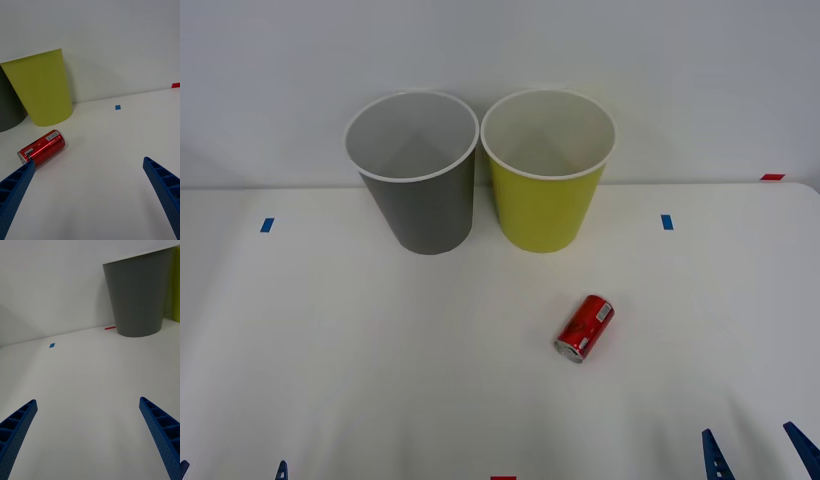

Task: Put cans in the gray bin and PET bottles in the light green bin.

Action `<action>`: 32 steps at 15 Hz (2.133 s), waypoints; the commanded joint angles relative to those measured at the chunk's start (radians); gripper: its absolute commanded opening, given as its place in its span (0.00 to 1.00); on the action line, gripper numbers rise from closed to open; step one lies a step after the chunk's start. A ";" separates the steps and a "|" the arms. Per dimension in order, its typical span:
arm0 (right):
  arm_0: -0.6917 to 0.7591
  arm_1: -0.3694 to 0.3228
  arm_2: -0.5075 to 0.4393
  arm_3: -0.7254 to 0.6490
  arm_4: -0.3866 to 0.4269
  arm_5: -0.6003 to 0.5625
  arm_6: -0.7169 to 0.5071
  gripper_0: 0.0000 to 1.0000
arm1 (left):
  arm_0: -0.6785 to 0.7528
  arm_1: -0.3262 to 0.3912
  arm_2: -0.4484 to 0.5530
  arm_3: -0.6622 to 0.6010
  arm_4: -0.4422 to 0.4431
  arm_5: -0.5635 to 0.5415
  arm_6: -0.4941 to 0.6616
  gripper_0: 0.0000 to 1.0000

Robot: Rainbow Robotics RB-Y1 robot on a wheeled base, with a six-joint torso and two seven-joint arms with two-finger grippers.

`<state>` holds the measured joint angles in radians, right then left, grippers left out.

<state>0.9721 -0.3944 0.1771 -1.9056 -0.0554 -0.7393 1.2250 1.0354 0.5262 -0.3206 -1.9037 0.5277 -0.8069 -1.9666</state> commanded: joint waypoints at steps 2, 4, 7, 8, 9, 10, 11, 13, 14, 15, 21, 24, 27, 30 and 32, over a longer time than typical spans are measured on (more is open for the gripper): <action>-0.012 0.003 -0.004 -0.043 0.008 0.011 0.011 1.00 | 0.000 0.000 0.000 0.000 0.000 0.000 0.000 0.92; -0.006 0.003 -0.011 -0.113 0.008 0.103 0.013 1.00 | 0.000 0.000 0.000 0.000 0.000 0.000 0.000 0.92; 0.002 0.003 -0.019 -0.228 -0.006 0.265 0.010 1.00 | 0.000 0.000 0.000 0.000 0.000 0.000 0.000 0.92; 0.002 0.006 -0.021 -0.279 -0.034 0.344 0.011 1.00 | 0.000 0.000 0.000 0.000 0.000 0.000 0.000 0.92; 0.004 0.009 -0.021 -0.326 -0.052 0.413 0.011 1.00 | 0.000 0.000 0.000 0.000 0.000 0.000 0.000 0.92; 0.002 0.022 -0.024 -0.391 -0.066 0.517 0.013 1.00 | 0.000 0.000 0.000 0.000 0.000 0.000 0.000 0.92; -0.004 0.032 -0.031 -0.435 -0.064 0.589 0.011 1.00 | 0.000 0.000 0.000 0.000 0.000 0.000 0.000 0.92; -0.020 0.054 -0.053 -0.561 -0.067 0.805 0.007 1.00 | 0.000 0.000 0.000 0.000 0.000 0.000 0.000 0.92; -0.027 0.060 -0.059 -0.599 -0.067 0.876 0.004 1.00 | 0.000 0.000 0.000 0.000 0.000 0.000 0.000 0.92; -0.044 0.062 -0.067 -0.630 -0.072 0.948 -0.002 1.00 | 0.000 0.000 0.000 0.000 0.000 0.000 0.000 0.92; -0.227 0.071 -0.070 -0.701 0.034 1.319 -0.243 1.00 | 0.000 0.000 0.000 0.000 0.000 0.000 0.000 0.91; -0.340 0.071 -0.001 -0.712 0.158 1.663 -0.418 1.00 | 0.000 0.000 0.000 0.000 0.000 0.000 0.000 0.92; -0.497 0.069 0.056 -0.712 0.181 1.920 -0.532 1.00 | 0.000 0.000 0.000 0.000 0.000 0.000 0.000 0.92; -0.664 0.057 0.110 -0.712 0.213 2.146 -0.565 1.00 | 0.000 0.000 0.000 0.000 0.000 0.000 0.000 0.92; -0.762 0.029 0.137 -0.712 0.209 2.279 -0.656 1.00 | 0.000 0.000 0.000 0.000 0.000 0.000 0.000 0.92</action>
<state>0.2859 -0.3421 0.2830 -2.6178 0.1468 1.4567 0.6373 1.0354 0.5262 -0.3206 -1.9037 0.5277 -0.8069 -1.9666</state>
